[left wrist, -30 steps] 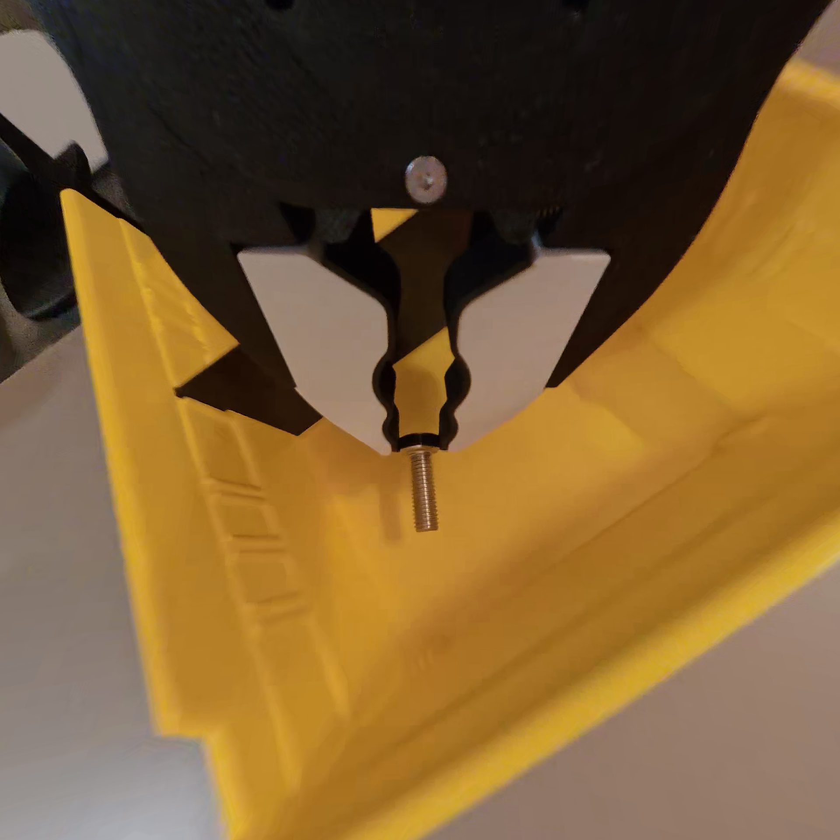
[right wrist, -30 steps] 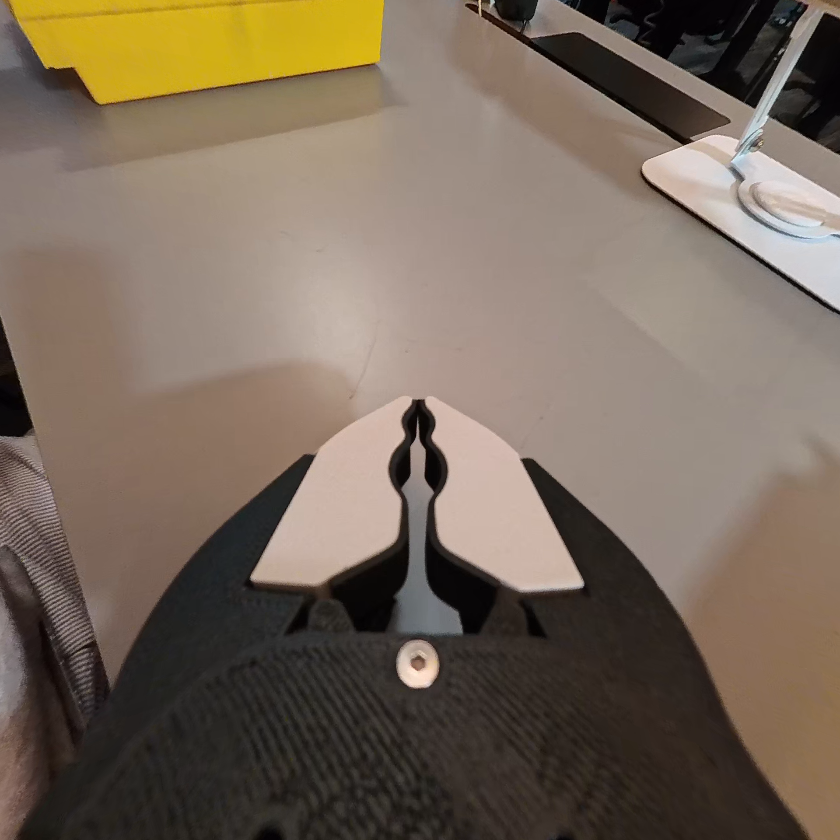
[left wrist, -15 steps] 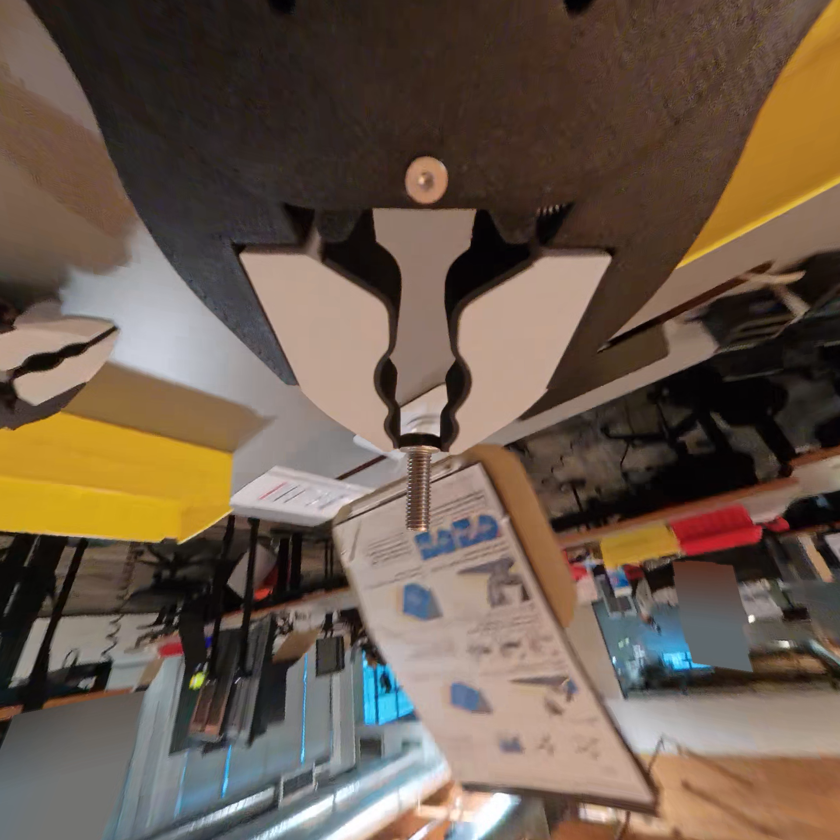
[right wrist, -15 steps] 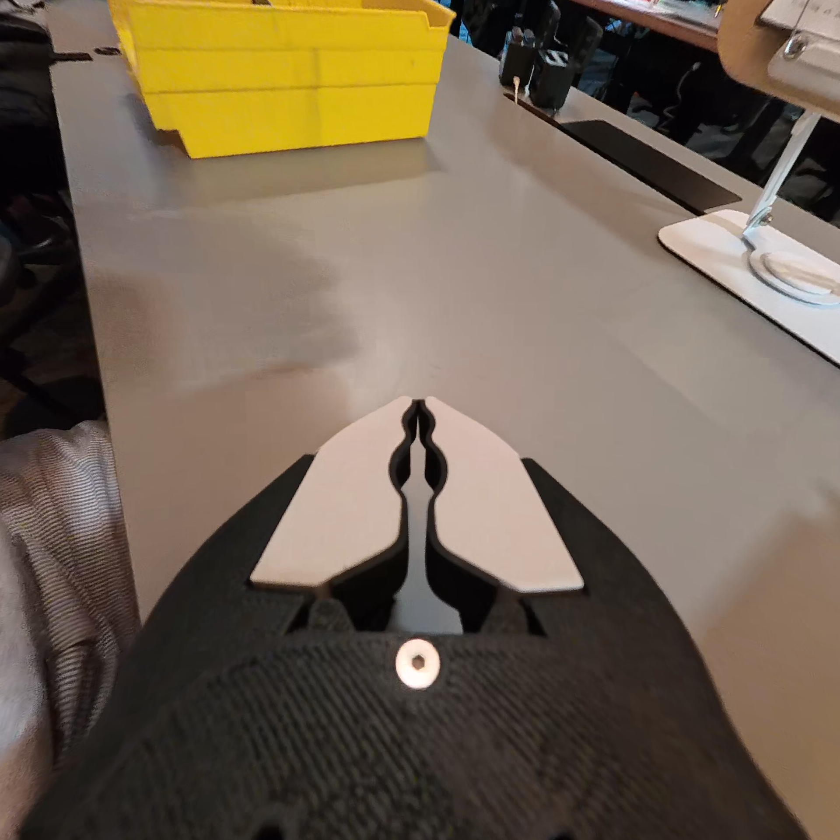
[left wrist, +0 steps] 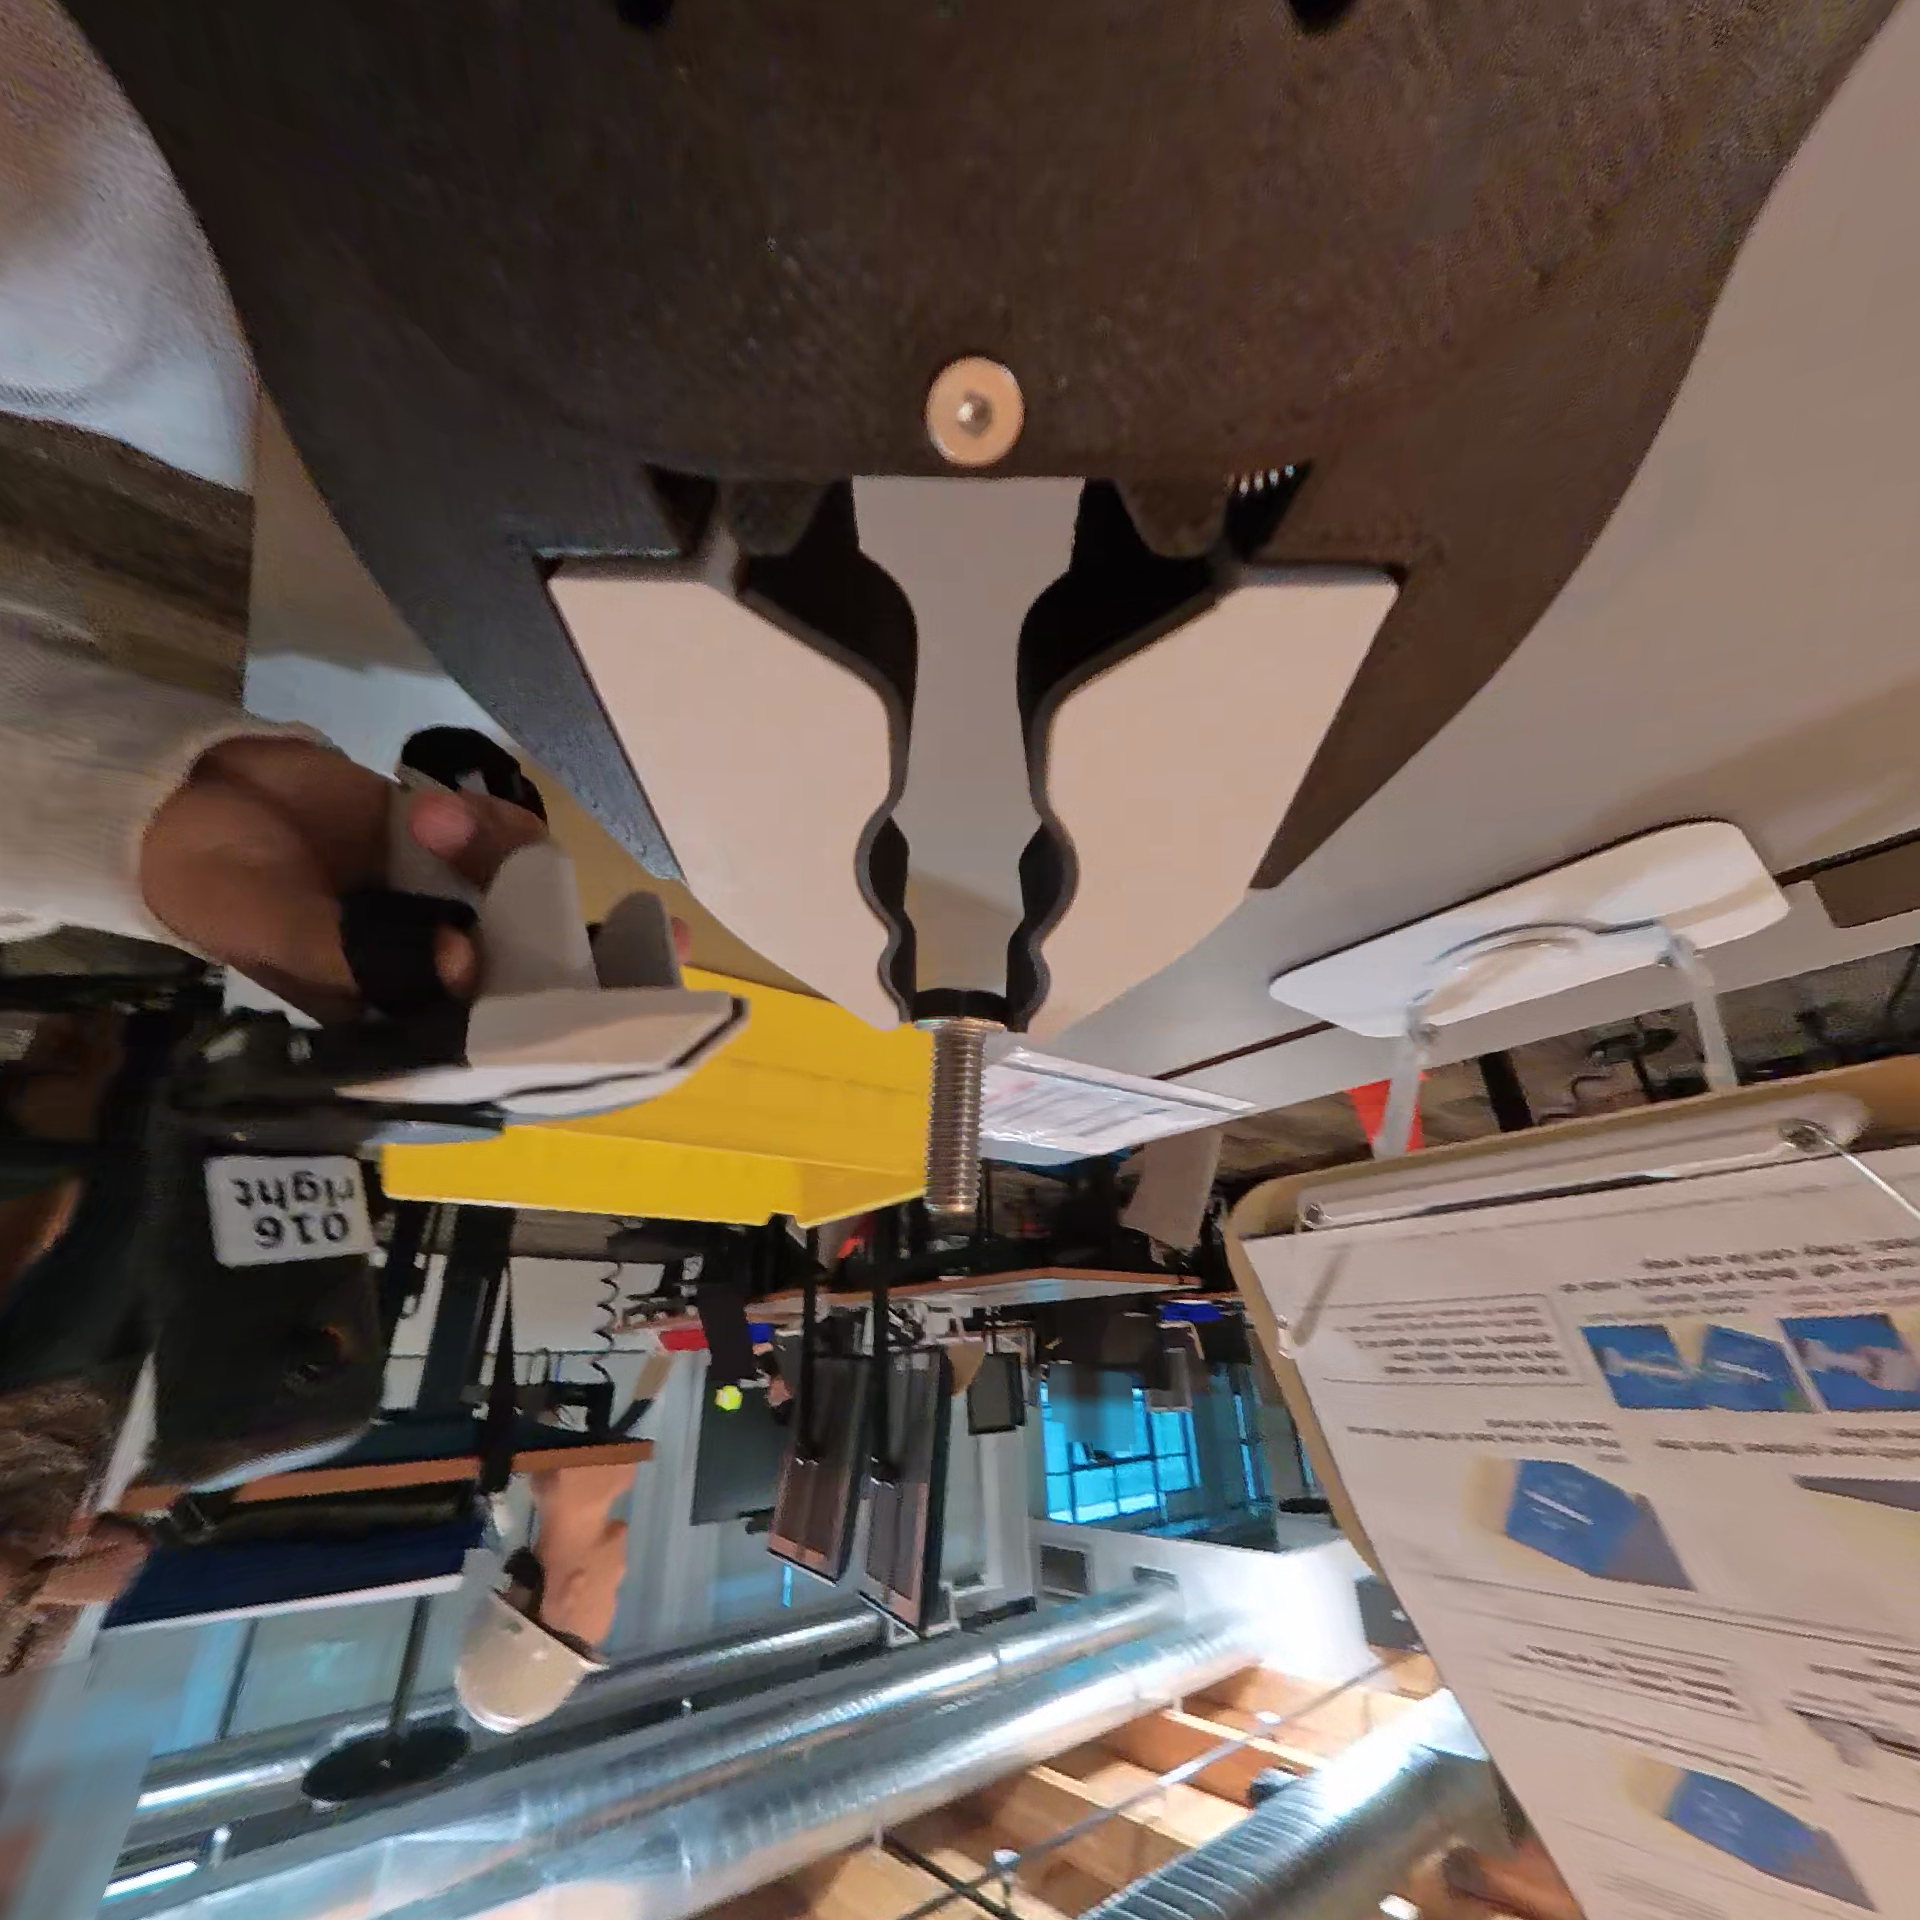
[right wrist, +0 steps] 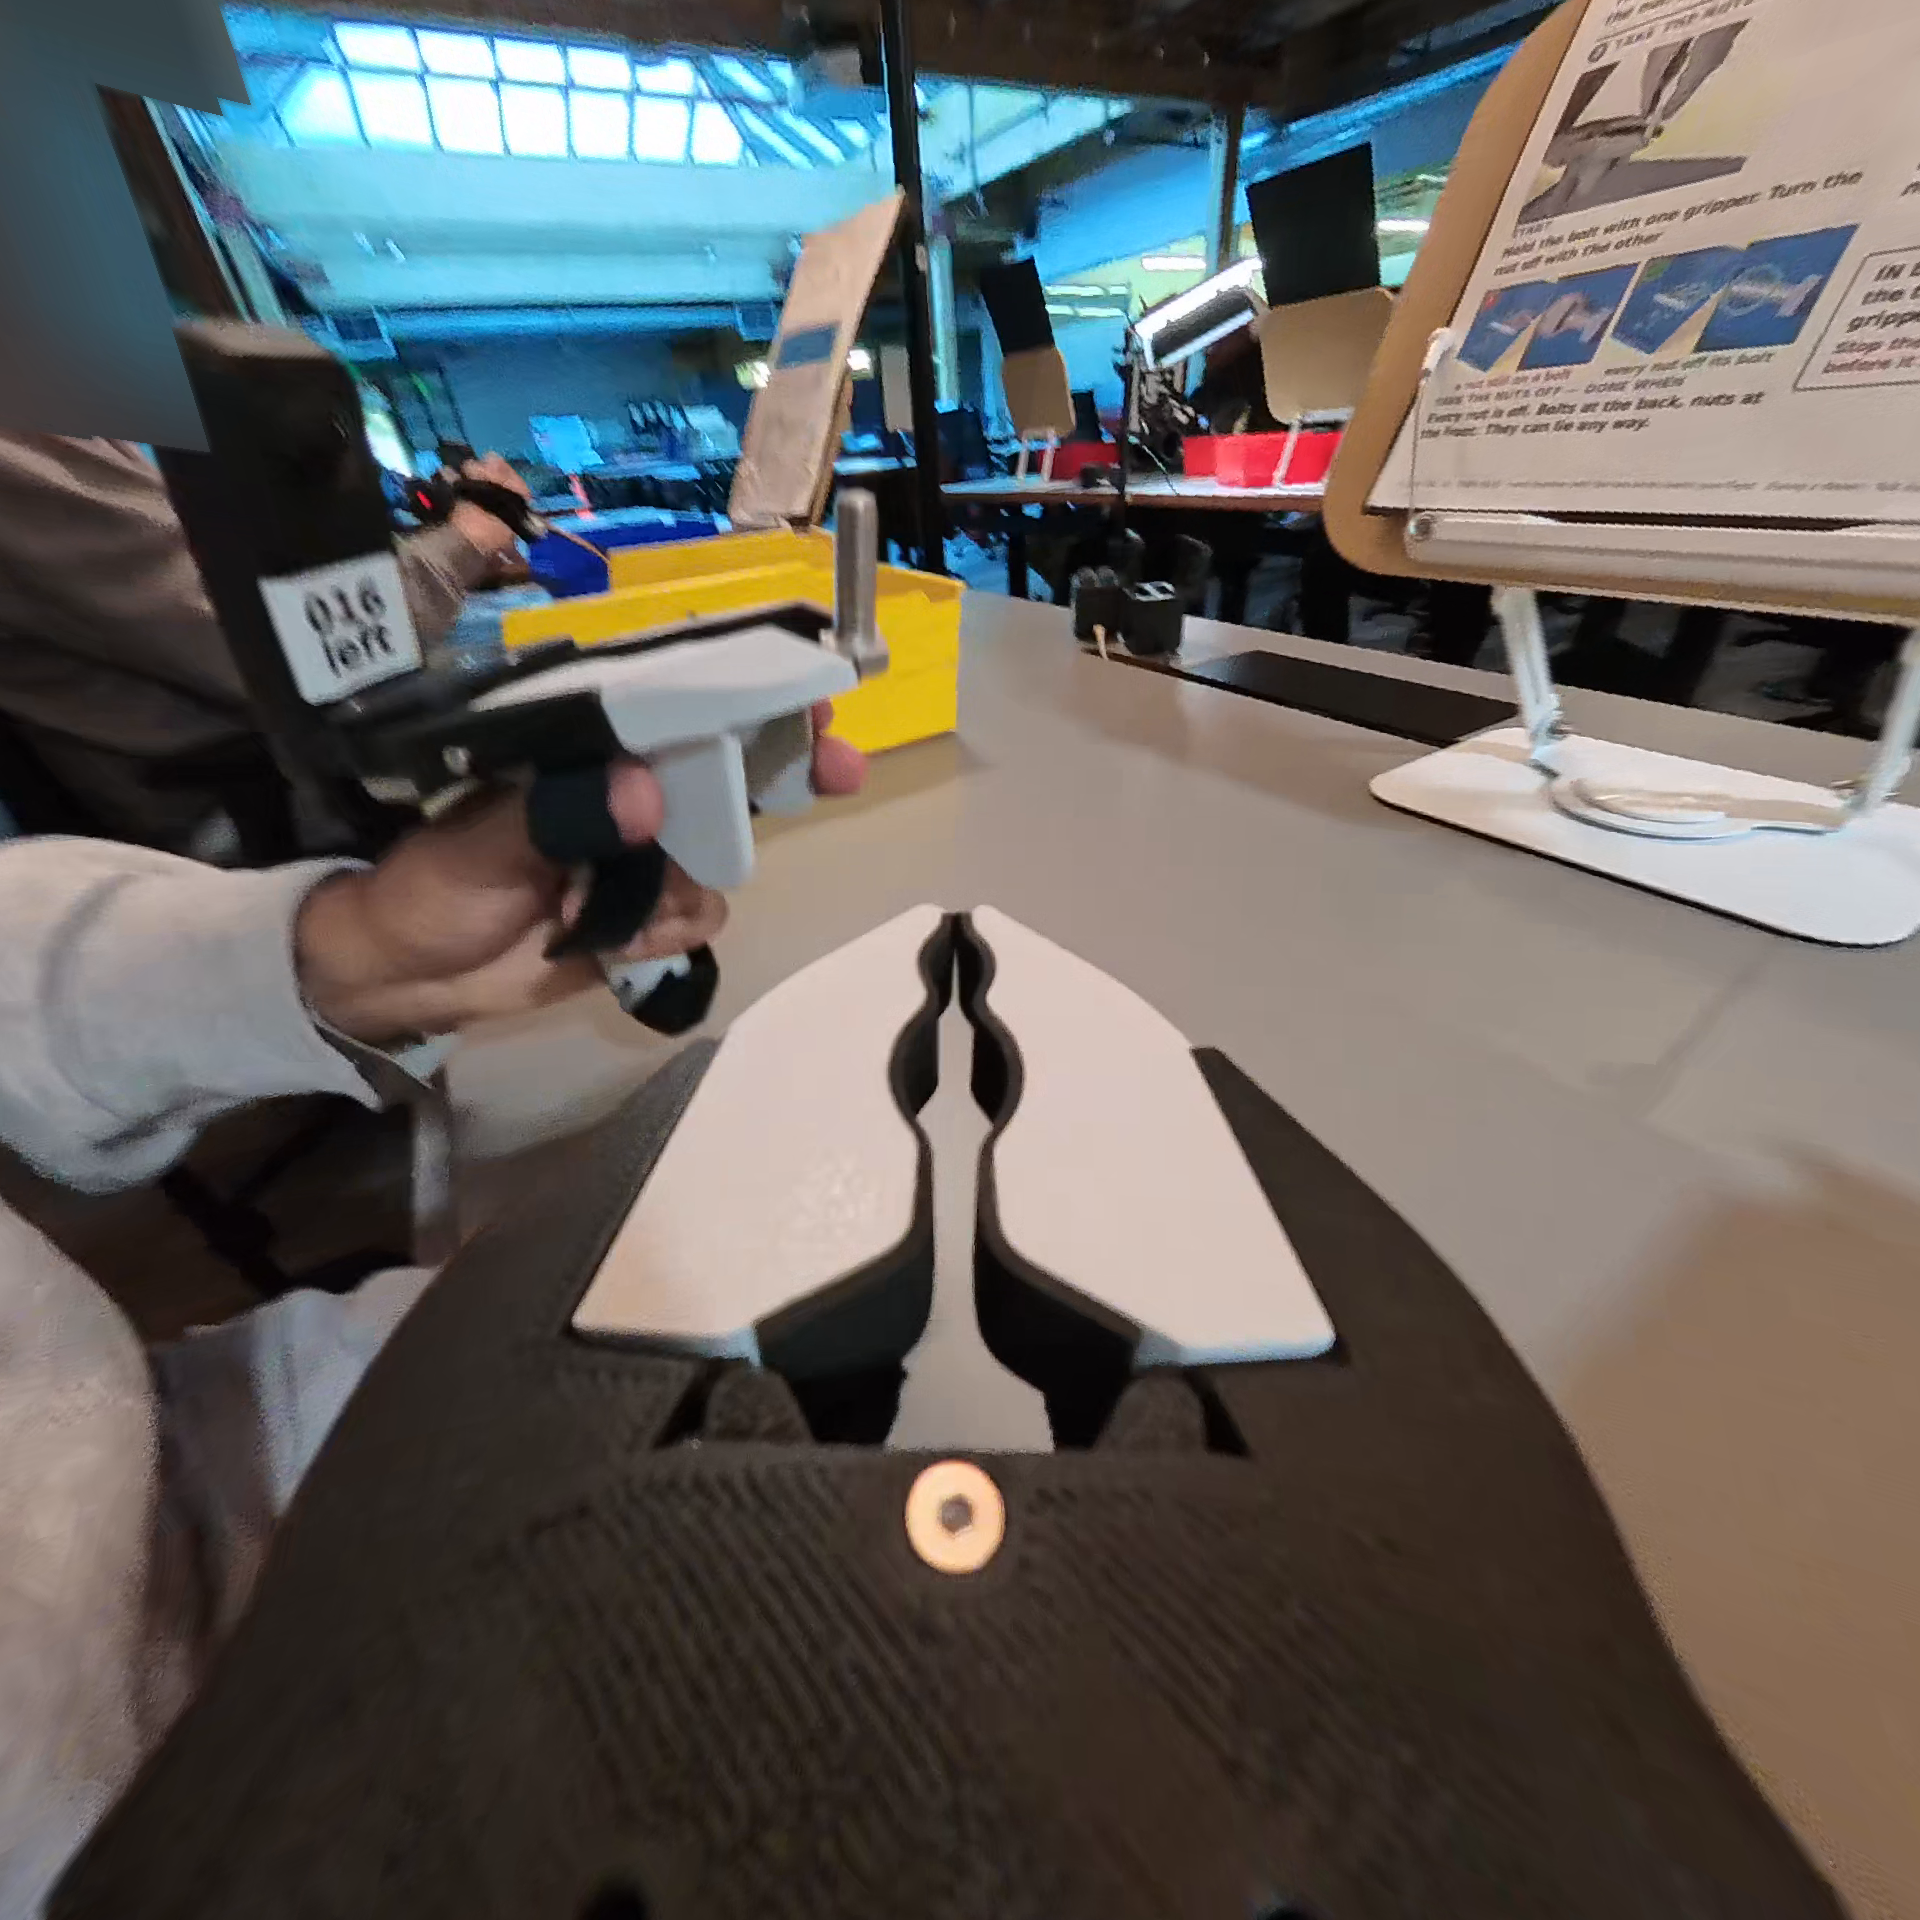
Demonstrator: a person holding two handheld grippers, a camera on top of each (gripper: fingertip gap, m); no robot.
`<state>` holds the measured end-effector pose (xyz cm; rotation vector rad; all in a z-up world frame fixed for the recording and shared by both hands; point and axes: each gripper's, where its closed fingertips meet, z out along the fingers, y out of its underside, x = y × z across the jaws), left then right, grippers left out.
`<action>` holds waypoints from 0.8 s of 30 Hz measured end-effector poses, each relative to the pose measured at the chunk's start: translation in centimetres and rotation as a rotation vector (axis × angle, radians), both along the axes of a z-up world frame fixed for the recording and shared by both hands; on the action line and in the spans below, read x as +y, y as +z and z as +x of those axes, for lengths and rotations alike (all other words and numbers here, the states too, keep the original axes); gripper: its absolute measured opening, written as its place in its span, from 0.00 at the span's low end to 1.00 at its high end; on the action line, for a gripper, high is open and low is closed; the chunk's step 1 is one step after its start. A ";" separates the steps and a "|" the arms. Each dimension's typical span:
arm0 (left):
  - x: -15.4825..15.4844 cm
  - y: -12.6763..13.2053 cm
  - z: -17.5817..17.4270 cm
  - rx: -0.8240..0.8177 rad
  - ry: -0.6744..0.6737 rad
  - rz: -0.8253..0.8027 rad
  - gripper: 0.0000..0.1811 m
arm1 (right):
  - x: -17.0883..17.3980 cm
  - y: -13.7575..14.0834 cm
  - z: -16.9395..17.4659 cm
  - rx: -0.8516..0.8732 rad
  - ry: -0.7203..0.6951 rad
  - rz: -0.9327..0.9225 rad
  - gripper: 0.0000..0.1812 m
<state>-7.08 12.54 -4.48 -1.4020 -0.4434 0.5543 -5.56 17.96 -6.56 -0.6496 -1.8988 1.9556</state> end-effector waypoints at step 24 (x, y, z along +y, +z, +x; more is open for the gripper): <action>3.1 -3.1 3.3 -0.014 -0.187 -0.143 0.10 | -2.4 1.0 1.8 -0.065 0.101 -0.173 0.09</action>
